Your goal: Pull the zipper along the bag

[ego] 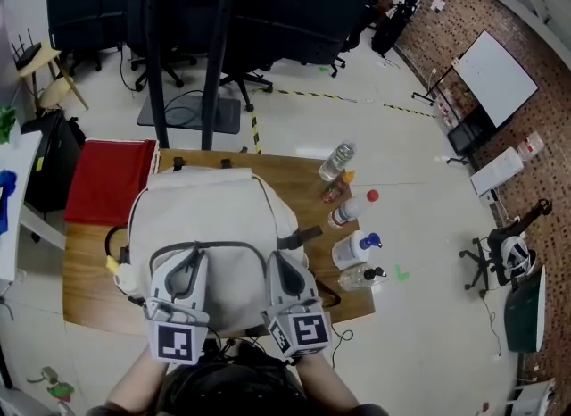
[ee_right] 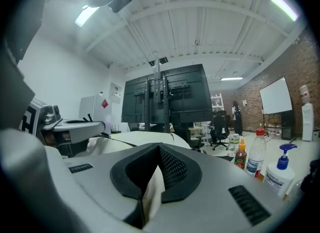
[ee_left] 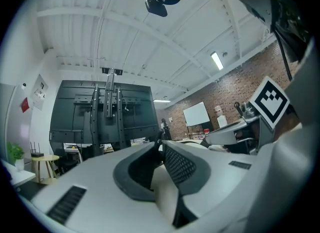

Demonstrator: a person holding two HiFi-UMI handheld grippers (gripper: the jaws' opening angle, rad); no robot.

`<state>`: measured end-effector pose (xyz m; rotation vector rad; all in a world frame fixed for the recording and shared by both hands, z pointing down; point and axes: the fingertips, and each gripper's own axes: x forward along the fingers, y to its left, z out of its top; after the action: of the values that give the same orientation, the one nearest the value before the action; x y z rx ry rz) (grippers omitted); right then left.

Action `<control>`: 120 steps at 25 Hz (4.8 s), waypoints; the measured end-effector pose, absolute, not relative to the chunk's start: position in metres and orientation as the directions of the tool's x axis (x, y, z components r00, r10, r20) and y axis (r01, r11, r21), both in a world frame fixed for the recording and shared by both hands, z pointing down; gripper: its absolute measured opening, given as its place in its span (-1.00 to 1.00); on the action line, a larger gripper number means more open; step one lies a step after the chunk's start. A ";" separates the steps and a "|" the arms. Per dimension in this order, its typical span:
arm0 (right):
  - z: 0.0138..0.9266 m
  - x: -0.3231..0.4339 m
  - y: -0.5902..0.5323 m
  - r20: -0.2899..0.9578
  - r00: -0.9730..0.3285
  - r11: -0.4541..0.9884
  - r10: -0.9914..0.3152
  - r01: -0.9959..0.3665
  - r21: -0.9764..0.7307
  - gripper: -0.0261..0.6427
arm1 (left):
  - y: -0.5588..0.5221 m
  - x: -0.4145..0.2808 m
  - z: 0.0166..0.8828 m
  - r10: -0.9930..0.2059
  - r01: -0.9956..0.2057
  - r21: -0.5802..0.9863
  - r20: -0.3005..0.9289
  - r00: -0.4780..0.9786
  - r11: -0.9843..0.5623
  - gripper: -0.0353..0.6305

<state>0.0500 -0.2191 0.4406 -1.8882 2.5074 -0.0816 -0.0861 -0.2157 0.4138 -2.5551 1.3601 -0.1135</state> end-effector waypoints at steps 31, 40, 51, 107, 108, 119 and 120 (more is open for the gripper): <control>0.487 0.023 -0.218 0.407 -0.595 0.604 -0.694 -0.788 -0.123 -0.39 | -0.212 -0.089 0.411 -0.931 -0.915 -0.187 -0.011 0.365 -0.356 -0.71; 0.492 0.026 -0.226 0.426 -0.577 0.580 -0.697 -0.803 -0.137 -0.59 | -0.215 -0.088 0.415 -0.932 -0.913 -0.202 -0.001 0.362 -0.355 -0.71; 0.488 0.028 -0.227 0.384 -0.604 0.577 -0.699 -0.793 -0.196 -0.70 | -0.220 -0.096 0.418 -0.938 -0.920 -0.194 0.010 0.346 -0.341 -0.71; 0.488 0.020 -0.223 0.353 -0.596 0.552 -0.721 -0.802 -0.227 -0.70 | -0.168 -0.215 0.475 -0.964 -0.971 -0.066 0.154 0.218 -0.231 -0.71; 0.488 0.021 -0.222 0.353 -0.596 0.552 -0.721 -0.802 -0.227 -0.71 | -0.165 -0.213 0.475 -0.964 -0.970 -0.072 0.155 0.218 -0.231 -0.71; 0.491 0.021 -0.218 0.344 -0.598 0.553 -0.724 -0.801 -0.228 -0.71 | -0.133 -0.202 0.492 -0.962 -0.970 -0.098 0.180 0.203 -0.223 -0.71; 0.491 0.022 -0.218 0.344 -0.598 0.553 -0.724 -0.801 -0.228 -0.71 | -0.133 -0.202 0.492 -0.963 -0.970 -0.100 0.178 0.202 -0.222 -0.71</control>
<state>0.0216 -0.2177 0.4907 -1.4702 2.9494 -0.6174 -0.2016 -0.1331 0.4919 -2.4617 1.9804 -0.3211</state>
